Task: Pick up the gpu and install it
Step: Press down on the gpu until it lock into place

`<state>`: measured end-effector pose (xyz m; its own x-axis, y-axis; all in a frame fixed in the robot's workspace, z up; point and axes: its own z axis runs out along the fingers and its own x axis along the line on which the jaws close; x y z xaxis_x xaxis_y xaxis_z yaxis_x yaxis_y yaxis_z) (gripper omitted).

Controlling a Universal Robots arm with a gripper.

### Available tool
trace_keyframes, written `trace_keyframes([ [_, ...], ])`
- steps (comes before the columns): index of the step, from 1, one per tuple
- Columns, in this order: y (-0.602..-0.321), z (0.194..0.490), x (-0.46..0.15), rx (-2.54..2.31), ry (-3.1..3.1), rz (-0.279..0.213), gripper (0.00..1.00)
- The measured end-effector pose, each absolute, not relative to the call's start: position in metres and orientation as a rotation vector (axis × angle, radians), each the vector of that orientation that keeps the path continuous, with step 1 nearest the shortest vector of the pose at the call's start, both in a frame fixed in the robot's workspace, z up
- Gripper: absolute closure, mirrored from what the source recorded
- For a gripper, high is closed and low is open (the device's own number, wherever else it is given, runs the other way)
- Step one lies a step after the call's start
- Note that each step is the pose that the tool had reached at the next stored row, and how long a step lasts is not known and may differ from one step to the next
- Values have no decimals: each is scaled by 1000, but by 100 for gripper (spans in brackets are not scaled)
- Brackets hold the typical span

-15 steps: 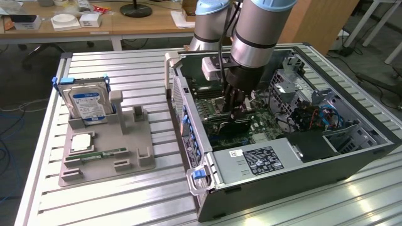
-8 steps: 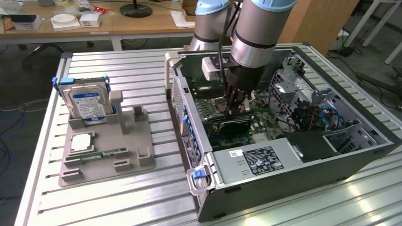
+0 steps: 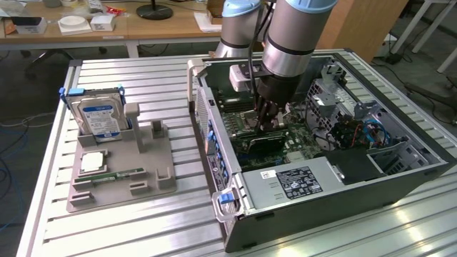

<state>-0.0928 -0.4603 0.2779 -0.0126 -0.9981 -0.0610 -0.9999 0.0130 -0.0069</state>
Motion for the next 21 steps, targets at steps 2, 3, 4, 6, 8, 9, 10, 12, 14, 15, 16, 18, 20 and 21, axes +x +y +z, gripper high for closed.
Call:
trace_keyframes([
  [2,-460,278,-93,-2173,2201,59,90],
  [3,-460,278,-93,-2173,2201,59,90],
  [4,-460,278,-93,-2173,2201,59,90],
  [6,-460,278,-93,-2173,2201,59,90],
  [8,-460,278,-93,-2173,2201,59,90],
  [9,-460,278,-93,-2173,2201,58,90],
  [10,-460,277,-95,-2171,2201,59,90],
  [12,-460,277,-95,-2170,2201,59,90],
  [14,-460,277,-95,-2170,2201,59,90],
  [15,-460,277,-95,-2170,2201,59,90],
  [16,-460,277,-95,-2170,2201,60,90],
  [18,-460,277,-95,-2170,2201,60,90],
  [20,-460,277,-95,-2170,2201,60,90],
  [21,-460,277,-97,-2170,2201,60,90],
])
